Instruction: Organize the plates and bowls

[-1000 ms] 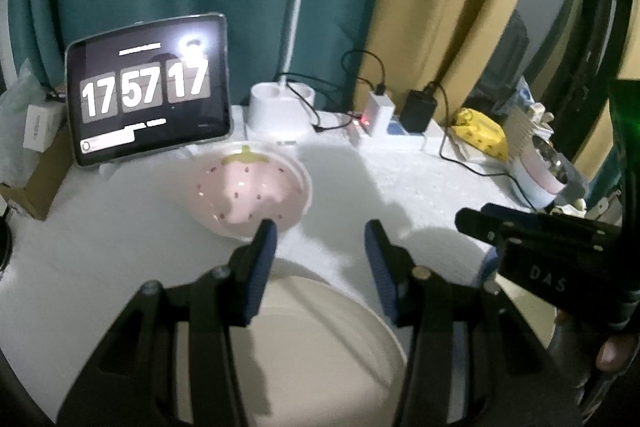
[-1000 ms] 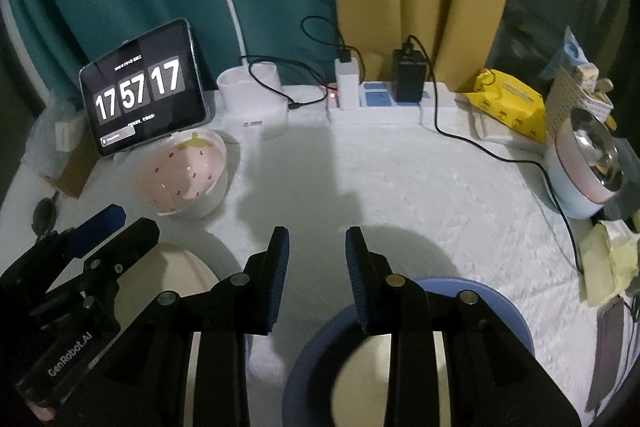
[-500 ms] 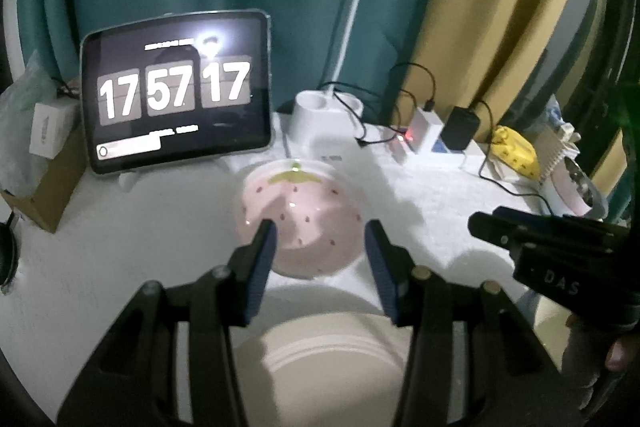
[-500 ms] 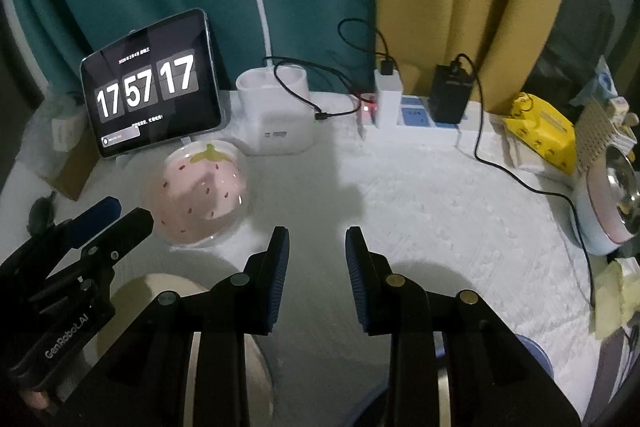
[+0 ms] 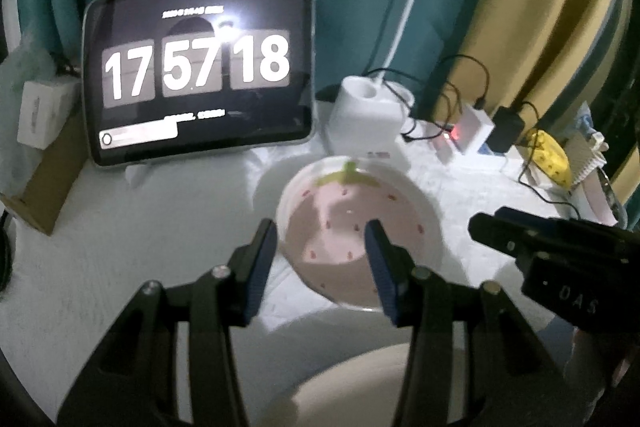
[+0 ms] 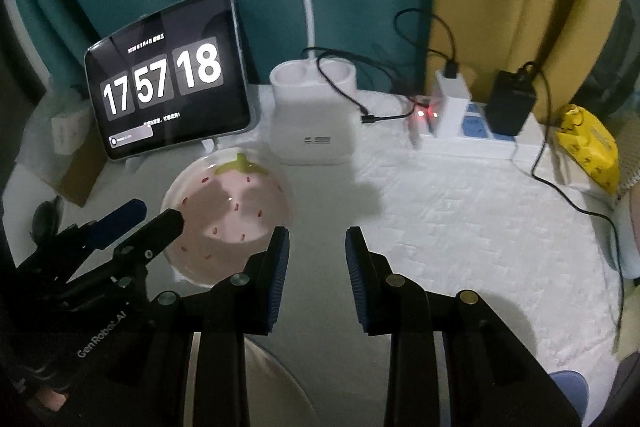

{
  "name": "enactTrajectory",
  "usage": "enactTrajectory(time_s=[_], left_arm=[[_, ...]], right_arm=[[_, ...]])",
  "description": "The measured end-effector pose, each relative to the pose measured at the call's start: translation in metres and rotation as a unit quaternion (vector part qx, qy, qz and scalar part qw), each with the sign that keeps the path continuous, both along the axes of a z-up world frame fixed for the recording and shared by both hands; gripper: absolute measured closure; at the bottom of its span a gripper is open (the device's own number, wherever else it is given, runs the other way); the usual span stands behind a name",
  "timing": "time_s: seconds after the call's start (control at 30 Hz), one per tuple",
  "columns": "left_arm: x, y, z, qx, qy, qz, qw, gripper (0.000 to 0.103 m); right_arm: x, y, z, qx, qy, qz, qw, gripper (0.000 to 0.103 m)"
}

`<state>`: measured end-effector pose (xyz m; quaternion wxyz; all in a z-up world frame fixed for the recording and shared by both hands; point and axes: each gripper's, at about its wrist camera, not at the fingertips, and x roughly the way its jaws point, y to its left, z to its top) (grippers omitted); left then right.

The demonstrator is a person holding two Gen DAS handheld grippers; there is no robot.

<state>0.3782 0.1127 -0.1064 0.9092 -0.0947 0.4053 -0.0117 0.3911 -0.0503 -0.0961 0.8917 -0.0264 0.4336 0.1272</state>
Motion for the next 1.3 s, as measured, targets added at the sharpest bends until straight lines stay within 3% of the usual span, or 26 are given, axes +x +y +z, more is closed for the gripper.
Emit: enactTrajectory(time_s=[0.7,1.07,1.2,1.3], left_arm=[[0.028,0.012,-0.034,0.002,0.059,0.016,0.9981,0.056],[0.036,0.006,-0.041,0.014,0.073,0.01,0.9972,0.056],[0.037,0.005,-0.04,0.015,0.069,0.008,0.9974,0.057],[0.036,0.004,-0.039,0.016,0.065,0.0,0.9978,0.062]], right_arm=[[0.031,0.031,-0.047,-0.027,0.037,-0.004,0.999,0.073],[0.038,0.033,-0.055,-0.027,0.046,-0.003,0.999,0.073],[0.039,0.036,-0.057,-0.022,0.05,0.005,0.999,0.083],[0.039,0.038,-0.057,-0.024,0.046,0.008,0.999,0.084]])
